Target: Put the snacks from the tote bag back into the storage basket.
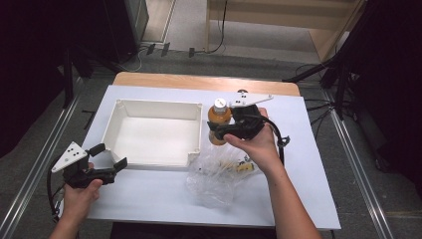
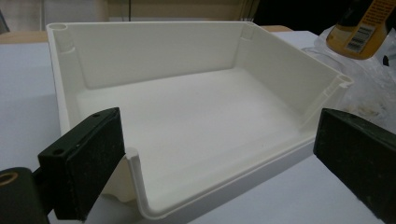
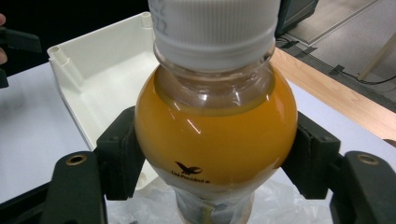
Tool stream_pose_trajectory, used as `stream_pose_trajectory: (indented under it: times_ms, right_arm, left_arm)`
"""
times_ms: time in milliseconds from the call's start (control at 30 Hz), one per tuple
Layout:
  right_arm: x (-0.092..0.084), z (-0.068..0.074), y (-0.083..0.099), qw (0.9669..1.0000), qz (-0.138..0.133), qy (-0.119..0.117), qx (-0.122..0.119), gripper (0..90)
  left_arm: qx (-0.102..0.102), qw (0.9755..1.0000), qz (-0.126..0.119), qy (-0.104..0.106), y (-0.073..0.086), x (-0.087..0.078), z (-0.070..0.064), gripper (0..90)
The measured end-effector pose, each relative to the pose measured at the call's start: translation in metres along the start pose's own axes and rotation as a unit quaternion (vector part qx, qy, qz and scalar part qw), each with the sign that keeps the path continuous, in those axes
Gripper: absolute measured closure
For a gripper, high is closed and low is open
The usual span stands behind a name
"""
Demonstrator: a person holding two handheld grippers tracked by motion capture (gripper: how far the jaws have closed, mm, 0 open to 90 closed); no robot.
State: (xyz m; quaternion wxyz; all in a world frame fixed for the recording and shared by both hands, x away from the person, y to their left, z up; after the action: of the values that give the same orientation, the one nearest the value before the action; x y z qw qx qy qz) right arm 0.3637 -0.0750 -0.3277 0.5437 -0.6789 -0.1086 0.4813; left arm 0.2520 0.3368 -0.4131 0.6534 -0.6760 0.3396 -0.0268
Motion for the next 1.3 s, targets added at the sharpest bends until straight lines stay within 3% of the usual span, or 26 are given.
stream_pose_trajectory:
  times_ms: [1300]
  right_arm:
    - [0.034, 0.011, -0.018, 0.9999, 0.000, -0.014, 0.004, 31.1]
  left_arm:
    - [0.003, 1.0000, 0.001, 0.005, 0.000, 0.001, -0.002, 1.8]
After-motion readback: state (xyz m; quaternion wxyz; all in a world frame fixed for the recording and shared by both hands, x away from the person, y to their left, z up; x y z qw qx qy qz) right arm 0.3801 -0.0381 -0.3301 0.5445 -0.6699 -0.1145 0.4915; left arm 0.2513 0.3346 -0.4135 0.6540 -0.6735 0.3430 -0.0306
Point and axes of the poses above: each handheld gripper's, and its own axes: x roughly forward along the jaws, y roughly out of its underside, z roughly to its left, the point moved 1 cm from there along x, roughly forward along the jaws, and after that the axes turned 1 degree about z, right-handed, at the moved point
